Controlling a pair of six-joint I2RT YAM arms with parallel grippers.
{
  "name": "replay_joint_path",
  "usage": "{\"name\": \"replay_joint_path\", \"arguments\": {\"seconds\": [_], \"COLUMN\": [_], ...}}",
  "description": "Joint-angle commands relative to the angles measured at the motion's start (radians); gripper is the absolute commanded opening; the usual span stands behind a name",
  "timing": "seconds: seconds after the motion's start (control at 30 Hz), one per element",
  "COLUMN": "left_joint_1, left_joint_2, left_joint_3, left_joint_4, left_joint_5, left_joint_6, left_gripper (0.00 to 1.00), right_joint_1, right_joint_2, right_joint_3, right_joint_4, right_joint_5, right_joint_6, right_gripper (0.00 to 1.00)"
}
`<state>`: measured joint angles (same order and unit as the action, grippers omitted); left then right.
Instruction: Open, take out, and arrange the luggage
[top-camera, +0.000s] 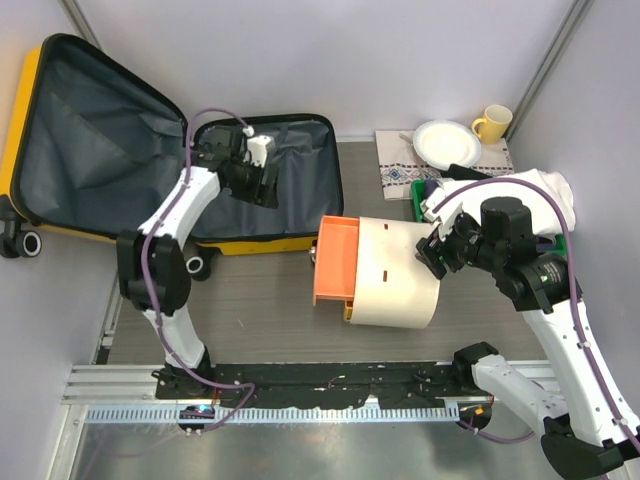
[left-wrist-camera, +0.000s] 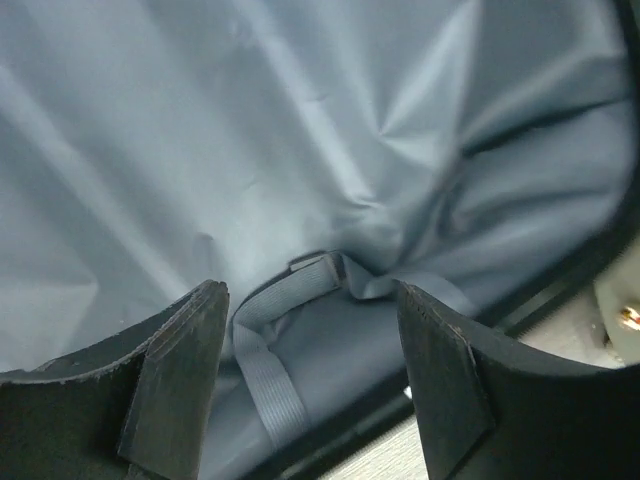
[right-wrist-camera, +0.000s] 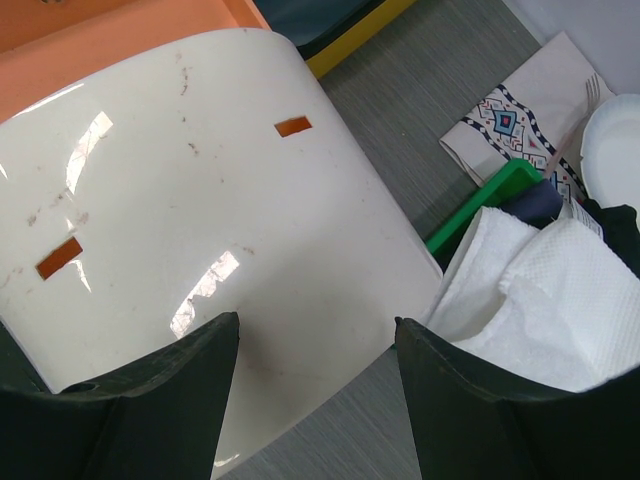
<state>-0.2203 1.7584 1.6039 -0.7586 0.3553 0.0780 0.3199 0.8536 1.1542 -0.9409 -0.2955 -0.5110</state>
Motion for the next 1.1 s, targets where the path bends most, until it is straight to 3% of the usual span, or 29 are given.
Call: {"name": "replay_joint_path", "arguments": {"seconds": [0.0, 0.37, 0.57, 0.67, 0.73, 0.97, 1.0, 1.07], "left_joint_1": [0.013, 0.002, -0.022, -0.039, -0.042, -0.045, -0.045, -0.042], "left_joint_2": [0.087, 0.361, 0.466, 0.504, 0.529, 0.609, 0.596, 0.573], "left_joint_3": [0.027, 0.119, 0.145, 0.145, 0.159, 0.251, 0.252, 0.242], "left_joint_4": [0.057, 0.120, 0.137, 0.124, 0.098, -0.033, -0.033, -0.015], "left_joint_5": [-0.053, -0.163, -0.305, -0.329, -0.331, -0.305, -0.296, -0.259], "left_joint_6": [-0.072, -0.179, -0.227, -0.233, -0.233, -0.248, -0.248, -0.247], "left_gripper": [0.71, 0.69, 0.71, 0.67, 0.50, 0.12, 0.00, 0.00], "right_joint_1": [-0.002, -0.004, -0.004, -0.004, -0.004, -0.004, -0.004, -0.004], "right_joint_2": [0.062, 0.084, 0.101, 0.110, 0.111, 0.125, 0.124, 0.127], "right_joint_3": [-0.062, -0.044, -0.036, -0.028, -0.022, -0.019, -0.017, -0.016], "right_joint_4": [-0.294, -0.302, -0.305, -0.305, -0.305, -0.306, -0.305, -0.302], "right_joint_5": [0.098, 0.094, 0.108, 0.118, 0.124, 0.133, 0.133, 0.133], "right_joint_6": [-0.034, -0.032, -0.037, -0.040, -0.040, -0.044, -0.044, -0.046], "right_gripper": [0.70, 0.70, 0.70, 0.70, 0.70, 0.70, 0.70, 0.70]}}
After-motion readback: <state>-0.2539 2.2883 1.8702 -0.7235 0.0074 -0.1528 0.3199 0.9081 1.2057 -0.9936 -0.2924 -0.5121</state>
